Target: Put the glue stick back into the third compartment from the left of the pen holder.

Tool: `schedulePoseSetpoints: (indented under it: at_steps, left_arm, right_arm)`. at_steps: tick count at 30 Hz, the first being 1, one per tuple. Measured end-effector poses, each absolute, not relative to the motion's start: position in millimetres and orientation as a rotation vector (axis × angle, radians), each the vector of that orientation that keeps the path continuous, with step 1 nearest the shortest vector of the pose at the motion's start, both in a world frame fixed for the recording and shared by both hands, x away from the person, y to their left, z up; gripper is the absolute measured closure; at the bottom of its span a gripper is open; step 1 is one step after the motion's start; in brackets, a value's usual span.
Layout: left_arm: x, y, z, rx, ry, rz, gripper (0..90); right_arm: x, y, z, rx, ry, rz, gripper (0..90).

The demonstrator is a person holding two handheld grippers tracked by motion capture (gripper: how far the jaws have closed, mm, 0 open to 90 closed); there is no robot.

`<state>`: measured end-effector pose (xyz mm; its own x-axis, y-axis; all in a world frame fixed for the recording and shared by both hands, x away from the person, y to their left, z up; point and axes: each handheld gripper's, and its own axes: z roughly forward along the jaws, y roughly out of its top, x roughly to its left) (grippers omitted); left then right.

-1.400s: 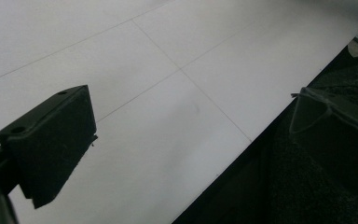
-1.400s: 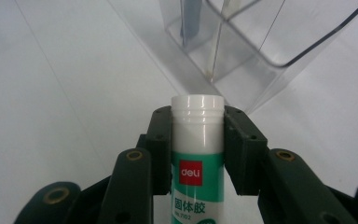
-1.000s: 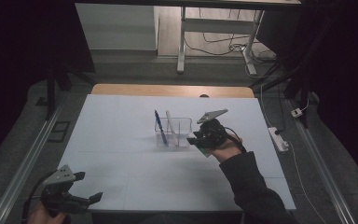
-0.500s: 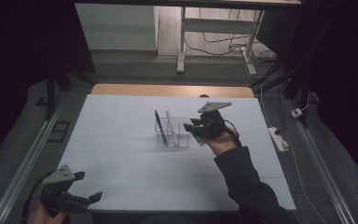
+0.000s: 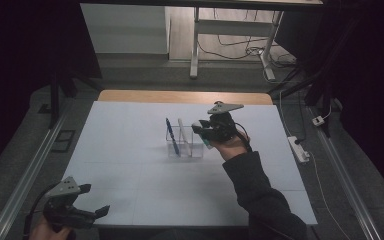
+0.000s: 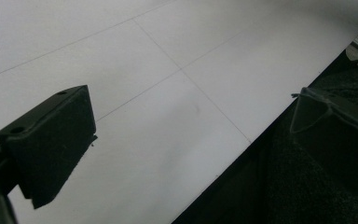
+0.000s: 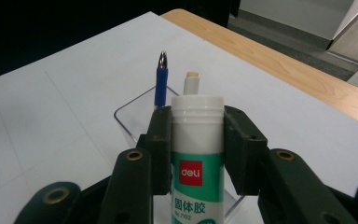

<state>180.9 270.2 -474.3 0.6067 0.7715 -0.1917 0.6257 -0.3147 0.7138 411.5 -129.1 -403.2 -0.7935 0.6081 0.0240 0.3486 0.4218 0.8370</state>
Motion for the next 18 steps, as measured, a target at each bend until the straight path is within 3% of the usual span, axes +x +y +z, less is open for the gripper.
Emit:
schedulePoseSetpoints:
  at_steps: [18]
  left_arm:
    - [181, 270, -474, 2.047, 1.099, 0.231, 0.4]
  right_arm:
    - [435, -113, -407, 0.841, 2.306, 1.361, 65.5]
